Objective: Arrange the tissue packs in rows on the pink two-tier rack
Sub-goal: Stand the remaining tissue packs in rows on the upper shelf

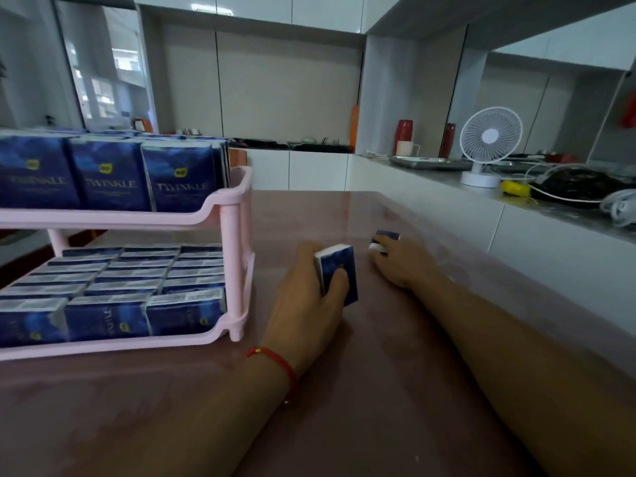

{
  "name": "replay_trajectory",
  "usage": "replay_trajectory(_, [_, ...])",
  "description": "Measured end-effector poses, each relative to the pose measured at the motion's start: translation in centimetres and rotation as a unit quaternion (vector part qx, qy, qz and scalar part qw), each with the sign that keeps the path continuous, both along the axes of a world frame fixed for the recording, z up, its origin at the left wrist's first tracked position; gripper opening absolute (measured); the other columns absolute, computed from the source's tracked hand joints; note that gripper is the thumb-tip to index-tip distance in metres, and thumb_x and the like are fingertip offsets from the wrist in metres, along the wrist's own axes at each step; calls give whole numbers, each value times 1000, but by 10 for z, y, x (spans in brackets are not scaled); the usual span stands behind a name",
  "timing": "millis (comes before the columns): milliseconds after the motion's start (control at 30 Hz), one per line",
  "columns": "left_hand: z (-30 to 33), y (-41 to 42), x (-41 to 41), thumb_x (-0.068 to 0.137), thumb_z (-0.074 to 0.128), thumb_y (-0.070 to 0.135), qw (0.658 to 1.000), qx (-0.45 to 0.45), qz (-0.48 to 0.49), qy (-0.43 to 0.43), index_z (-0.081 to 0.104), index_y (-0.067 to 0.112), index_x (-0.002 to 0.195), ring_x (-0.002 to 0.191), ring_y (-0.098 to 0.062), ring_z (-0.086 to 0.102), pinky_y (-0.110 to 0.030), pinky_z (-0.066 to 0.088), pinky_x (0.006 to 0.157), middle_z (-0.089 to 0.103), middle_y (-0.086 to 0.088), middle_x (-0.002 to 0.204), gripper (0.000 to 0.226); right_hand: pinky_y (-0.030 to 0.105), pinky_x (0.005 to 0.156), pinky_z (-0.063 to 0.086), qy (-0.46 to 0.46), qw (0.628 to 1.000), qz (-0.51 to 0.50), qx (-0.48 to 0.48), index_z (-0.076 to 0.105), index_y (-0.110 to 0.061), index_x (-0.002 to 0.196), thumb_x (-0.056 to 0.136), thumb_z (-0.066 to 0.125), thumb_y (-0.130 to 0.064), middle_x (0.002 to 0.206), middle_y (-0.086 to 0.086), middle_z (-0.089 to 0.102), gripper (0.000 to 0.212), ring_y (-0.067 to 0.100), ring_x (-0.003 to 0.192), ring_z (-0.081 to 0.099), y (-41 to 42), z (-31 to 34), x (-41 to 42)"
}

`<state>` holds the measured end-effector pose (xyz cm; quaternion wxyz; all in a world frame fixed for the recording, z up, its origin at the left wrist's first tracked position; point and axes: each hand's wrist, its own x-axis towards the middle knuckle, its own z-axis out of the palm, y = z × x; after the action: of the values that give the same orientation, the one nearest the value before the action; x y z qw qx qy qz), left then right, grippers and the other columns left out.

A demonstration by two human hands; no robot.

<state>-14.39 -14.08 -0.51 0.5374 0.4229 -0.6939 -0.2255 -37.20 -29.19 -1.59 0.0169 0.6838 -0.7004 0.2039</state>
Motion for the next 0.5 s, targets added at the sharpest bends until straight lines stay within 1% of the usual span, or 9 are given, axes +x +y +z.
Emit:
replay_trajectory(67, [-1,-1,1,99,56,26,1000,3,2,1,44,28,110,91,-2,61,-14,54,70,57,13,103,16,45,94,51,-29,999,11,-29,53,-32,122,93,43,-51,127,12,61,36,33,109,59,7,2,2])
replay_trajectory(133, [-1,-2,1,98,58,24,1000,19,2,0,44,26,111,92,-5,62,-17,54,73,59,7,107,19,43,84,54,-44,997,6,-59,54,-28,106,90,53,-49,110,8,66,26,30,95,63,19,4,5])
replay_trajectory(200, [-3,-3,1,94,61,21,999,32,2,-2,44,25,114,91,-5,62,-11,51,68,60,5,108,26,43,76,55,-52,996,0,-79,48,-26,95,88,59,-48,95,6,66,25,29,86,62,33,4,7])
replay_trajectory(267, [-2,-2,1,92,63,19,999,34,7,0,44,24,116,87,-2,61,-6,49,63,62,5,107,31,43,70,55,-86,993,-1,-82,43,-24,93,86,61,-50,87,5,62,33,28,80,62,52,7,11])
replay_trajectory(333, [-3,-1,2,94,62,16,999,35,-4,20,43,25,123,87,-1,63,-9,53,68,62,4,108,36,37,65,53,-171,981,2,-88,42,-22,100,84,66,-52,88,2,61,42,22,77,62,78,14,19])
replay_trajectory(367, [-4,-1,2,95,61,15,998,40,-20,37,41,27,130,89,-4,65,-15,57,73,62,5,110,42,34,64,50,-206,973,8,-101,42,-22,105,83,69,-49,93,0,62,44,19,78,62,92,18,24])
replay_trajectory(433, [-7,-4,1,97,60,16,995,52,-48,66,39,35,137,95,-12,69,-31,63,77,63,4,116,49,30,64,49,-237,960,43,-146,42,-24,116,82,74,-38,103,-2,63,49,14,82,62,124,26,35])
replay_trajectory(467, [-6,-4,1,97,60,18,993,62,-58,79,42,37,136,97,-15,70,-37,63,76,64,0,119,47,26,65,50,-243,953,70,-168,42,-25,120,81,76,-33,107,-3,62,52,11,84,62,142,30,43])
replay_trajectory(500, [-5,-3,0,97,60,18,989,77,-70,102,45,35,133,99,-19,70,-39,63,76,64,-4,122,42,20,66,50,-248,946,101,-186,42,-25,123,80,77,-29,111,-6,60,56,7,87,62,159,31,50])
